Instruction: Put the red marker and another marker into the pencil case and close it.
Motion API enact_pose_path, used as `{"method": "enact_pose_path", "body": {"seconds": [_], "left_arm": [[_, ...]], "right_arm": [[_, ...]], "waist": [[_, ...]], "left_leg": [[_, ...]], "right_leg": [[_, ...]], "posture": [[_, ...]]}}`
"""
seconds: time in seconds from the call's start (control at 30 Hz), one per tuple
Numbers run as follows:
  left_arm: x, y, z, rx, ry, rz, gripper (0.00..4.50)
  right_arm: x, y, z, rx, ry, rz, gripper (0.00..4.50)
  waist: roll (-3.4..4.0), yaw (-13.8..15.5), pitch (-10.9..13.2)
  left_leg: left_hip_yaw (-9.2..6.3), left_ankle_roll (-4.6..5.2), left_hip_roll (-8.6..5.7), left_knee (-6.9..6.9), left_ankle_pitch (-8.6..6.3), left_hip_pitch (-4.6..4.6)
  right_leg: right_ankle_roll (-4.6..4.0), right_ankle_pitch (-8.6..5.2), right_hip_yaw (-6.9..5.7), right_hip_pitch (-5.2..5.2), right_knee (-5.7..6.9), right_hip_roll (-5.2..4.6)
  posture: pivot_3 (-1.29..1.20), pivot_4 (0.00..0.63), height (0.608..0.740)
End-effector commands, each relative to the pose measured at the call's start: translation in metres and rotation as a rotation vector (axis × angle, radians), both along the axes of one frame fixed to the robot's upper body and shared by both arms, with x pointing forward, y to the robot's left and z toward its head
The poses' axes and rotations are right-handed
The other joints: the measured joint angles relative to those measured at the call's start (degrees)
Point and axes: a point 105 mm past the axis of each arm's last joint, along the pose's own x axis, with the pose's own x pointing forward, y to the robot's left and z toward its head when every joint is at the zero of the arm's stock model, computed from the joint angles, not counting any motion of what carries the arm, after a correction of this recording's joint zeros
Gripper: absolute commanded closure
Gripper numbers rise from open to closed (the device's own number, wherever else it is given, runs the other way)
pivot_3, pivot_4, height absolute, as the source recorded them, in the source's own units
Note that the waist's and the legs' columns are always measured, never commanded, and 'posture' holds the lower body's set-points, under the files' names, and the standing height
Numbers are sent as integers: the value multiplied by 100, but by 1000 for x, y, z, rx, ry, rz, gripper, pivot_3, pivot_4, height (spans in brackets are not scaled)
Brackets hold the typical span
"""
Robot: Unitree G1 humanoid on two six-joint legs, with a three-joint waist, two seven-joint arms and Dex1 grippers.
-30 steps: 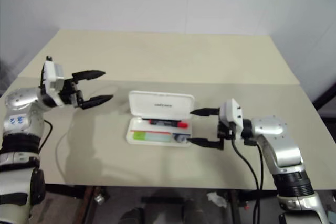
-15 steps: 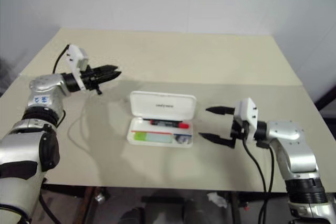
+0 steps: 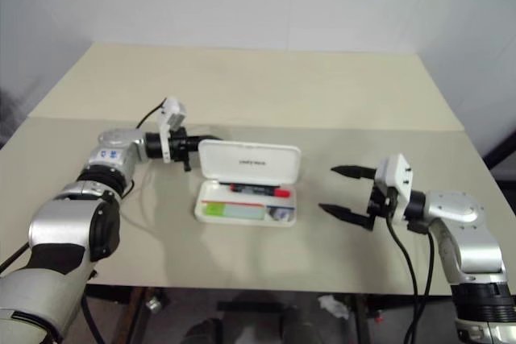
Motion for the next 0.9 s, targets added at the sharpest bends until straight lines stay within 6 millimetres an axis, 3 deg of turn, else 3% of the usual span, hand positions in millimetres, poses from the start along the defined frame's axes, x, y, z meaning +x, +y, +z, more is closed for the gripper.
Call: {"method": "enact_pose_path", "body": {"seconds": [0.03,0.4,0.8,0.9], "left_arm": [[-15,-3,20,49,-35,-173,4465],[-32,-10,6,293,-75,-380,4465],[-46,-33,-27,513,-196,-595,4465],[-52,-34,-43,603,-242,-676,4465]], "right_arm": [[-2,-5,13,-1,-54,-17,0],[0,-12,20,12,-57,-12,0],[5,-16,23,-5,-59,-9,0],[4,-15,23,-5,-57,-11,0]], "waist": [[0,-3,0],[0,5,0],[0,4,0],[1,1,0]], "left_leg": [[0,0,0,0,0,0],[-5,0,0,3,0,0],[-5,1,0,6,0,0],[-5,1,0,6,0,2]], "right_leg": [[0,0,0,0,0,0],[0,0,0,1,2,0],[0,0,2,2,3,0],[0,0,3,3,3,0]], "posture": [[0,150,740],[0,150,740],[0,150,740],[0,150,740]]}}
